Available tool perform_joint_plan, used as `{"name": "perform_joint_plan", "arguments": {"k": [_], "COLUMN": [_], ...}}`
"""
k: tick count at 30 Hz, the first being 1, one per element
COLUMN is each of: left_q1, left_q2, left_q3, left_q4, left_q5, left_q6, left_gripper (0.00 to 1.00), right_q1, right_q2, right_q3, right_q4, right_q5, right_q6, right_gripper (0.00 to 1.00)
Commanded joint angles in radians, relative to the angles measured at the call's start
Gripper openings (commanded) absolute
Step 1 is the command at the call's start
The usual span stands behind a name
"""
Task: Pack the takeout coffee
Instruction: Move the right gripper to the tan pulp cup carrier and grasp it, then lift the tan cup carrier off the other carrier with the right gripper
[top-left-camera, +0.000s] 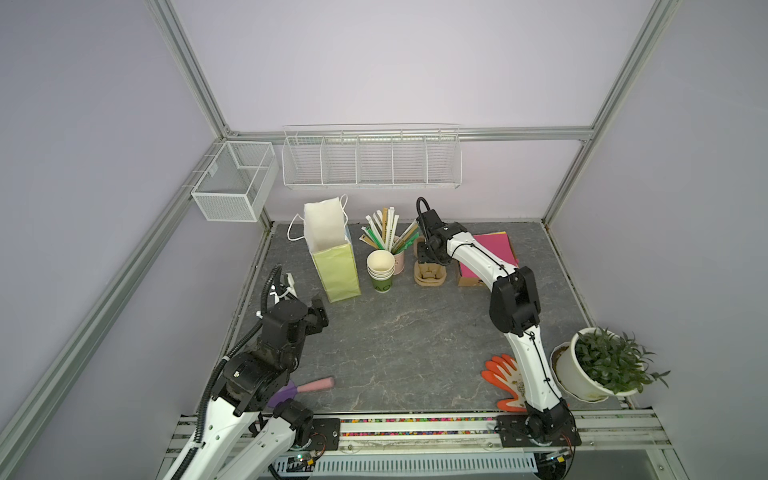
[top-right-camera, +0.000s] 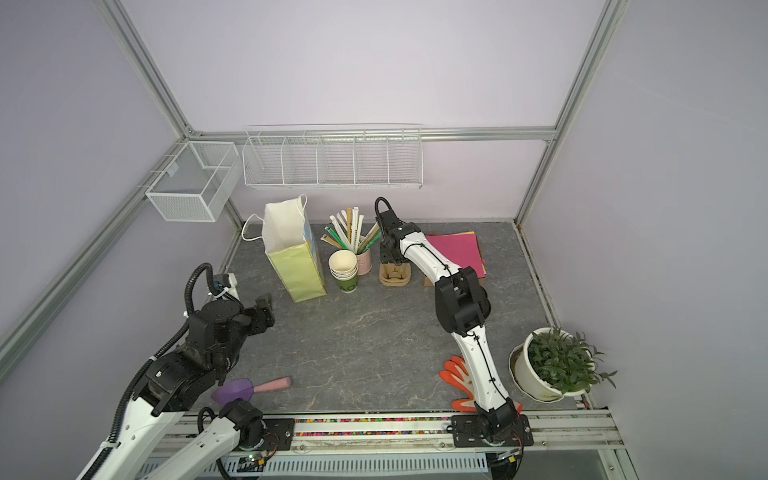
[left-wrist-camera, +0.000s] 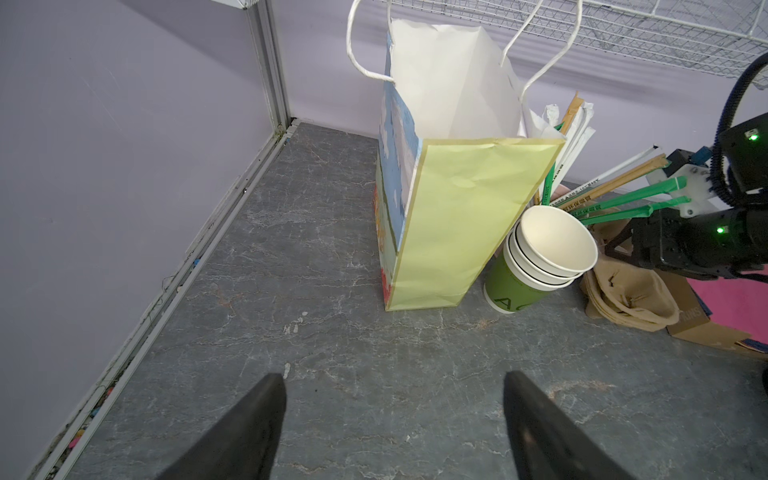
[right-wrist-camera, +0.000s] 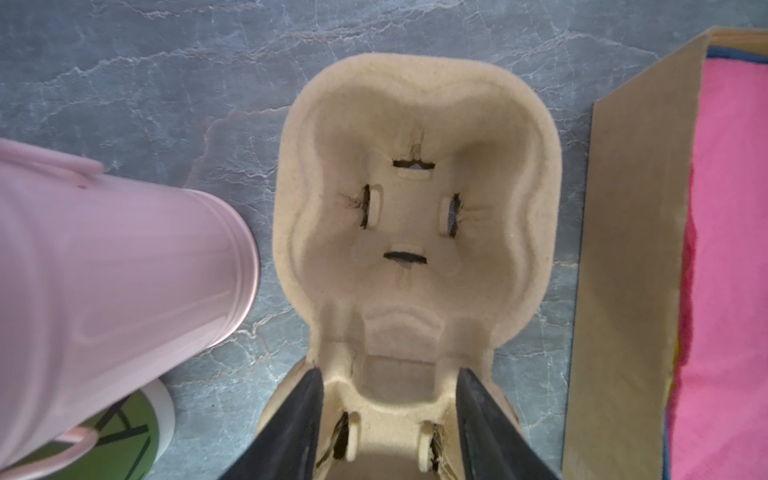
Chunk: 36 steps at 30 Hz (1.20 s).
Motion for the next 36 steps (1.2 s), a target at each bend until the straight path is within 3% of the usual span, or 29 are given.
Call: {"name": "perform_joint_plan", "arguments": {"k": [1, 17, 26, 30, 36], "left_q1": [0.002, 0.004, 0.004, 0.004, 0.004], "left_q2": [-0.004, -0.009, -0.01, -0.01, -0.01], "left_q3": [-0.011, -0.011, -0.012, -0.013, -0.013], "left_q4": [0.006, 0.007, 0.009, 0.009, 0.01], "left_q5": [-0.013, -0.012, -0.01, -0.011, -0.012], "left_q6": [0.007, 0.009, 0.011, 0.011, 0.013], "left_gripper": [0.82, 0.82, 0.82, 0.82, 0.82], "right_q1": [-0.003, -0.011, -0.014, -0.012, -0.013], "right_q2": [0.027, 0.068, 0.077, 0.072, 0.057], "right_q3": [0.04, 0.101, 0.103, 0.104, 0.105], "right_q4": [-0.039, -0.068, -0.084, -0.084, -0.085], "right_q5": [0.026, 0.007, 0.019, 0.02, 0.023], "right_q6": [-0.01, -0.001, 0.007, 0.012, 0.014], "right_gripper": [0.52, 0.44, 0.45, 0.36, 0.31]}}
